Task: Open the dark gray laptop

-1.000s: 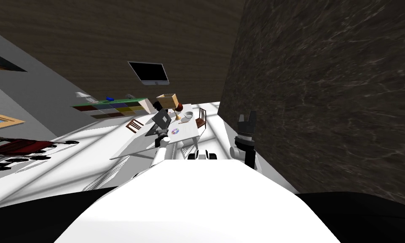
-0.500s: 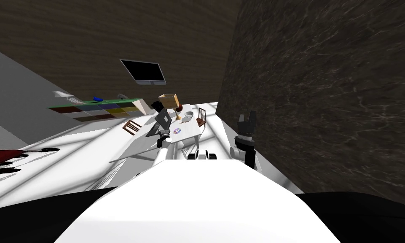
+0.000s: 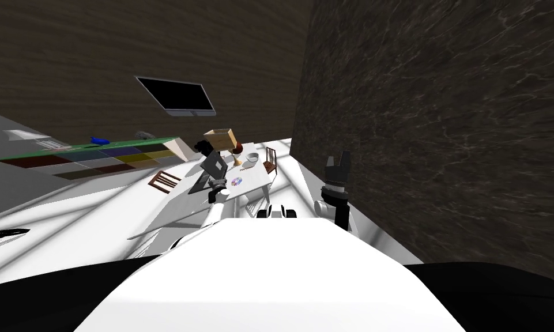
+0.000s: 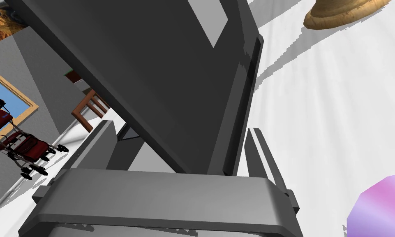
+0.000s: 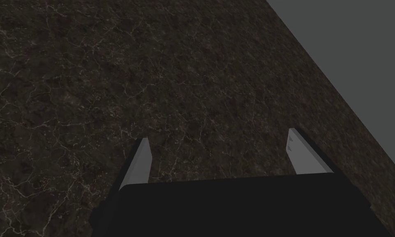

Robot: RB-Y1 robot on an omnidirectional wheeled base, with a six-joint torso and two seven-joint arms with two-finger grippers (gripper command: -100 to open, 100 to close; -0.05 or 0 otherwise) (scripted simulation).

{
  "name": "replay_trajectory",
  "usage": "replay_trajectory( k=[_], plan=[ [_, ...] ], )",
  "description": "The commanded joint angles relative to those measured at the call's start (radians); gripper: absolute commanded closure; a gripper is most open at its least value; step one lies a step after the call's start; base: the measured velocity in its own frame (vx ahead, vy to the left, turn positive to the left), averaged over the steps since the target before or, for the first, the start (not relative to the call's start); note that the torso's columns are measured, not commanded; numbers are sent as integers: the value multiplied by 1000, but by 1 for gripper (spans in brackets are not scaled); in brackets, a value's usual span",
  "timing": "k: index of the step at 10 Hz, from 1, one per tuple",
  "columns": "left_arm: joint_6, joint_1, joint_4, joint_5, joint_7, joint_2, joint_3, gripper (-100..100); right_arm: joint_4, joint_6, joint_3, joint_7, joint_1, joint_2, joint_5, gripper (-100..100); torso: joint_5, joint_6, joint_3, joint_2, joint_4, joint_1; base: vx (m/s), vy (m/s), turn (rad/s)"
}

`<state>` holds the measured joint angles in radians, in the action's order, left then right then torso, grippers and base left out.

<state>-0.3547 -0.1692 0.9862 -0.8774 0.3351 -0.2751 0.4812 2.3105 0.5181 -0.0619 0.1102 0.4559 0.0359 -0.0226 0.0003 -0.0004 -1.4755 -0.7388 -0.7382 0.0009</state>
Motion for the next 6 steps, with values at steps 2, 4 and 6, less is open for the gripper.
replay_trajectory(
  k=[2,4,6],
  plan=[
    [4,3,31,13,-12,34,-26,100,0,0,0,0,0,0,0,0,0,-1,-1,2,1,0,12,3,242],
    [15,5,75,28,-35,81,-54,100,0,0,0,0,0,0,0,0,-2,-1,-2,2,1,-3,28,2,271],
    [36,14,101,24,-47,86,-43,100,0,0,0,0,0,0,0,0,-1,1,0,0,0,-2,18,-1,105]
  ],
)
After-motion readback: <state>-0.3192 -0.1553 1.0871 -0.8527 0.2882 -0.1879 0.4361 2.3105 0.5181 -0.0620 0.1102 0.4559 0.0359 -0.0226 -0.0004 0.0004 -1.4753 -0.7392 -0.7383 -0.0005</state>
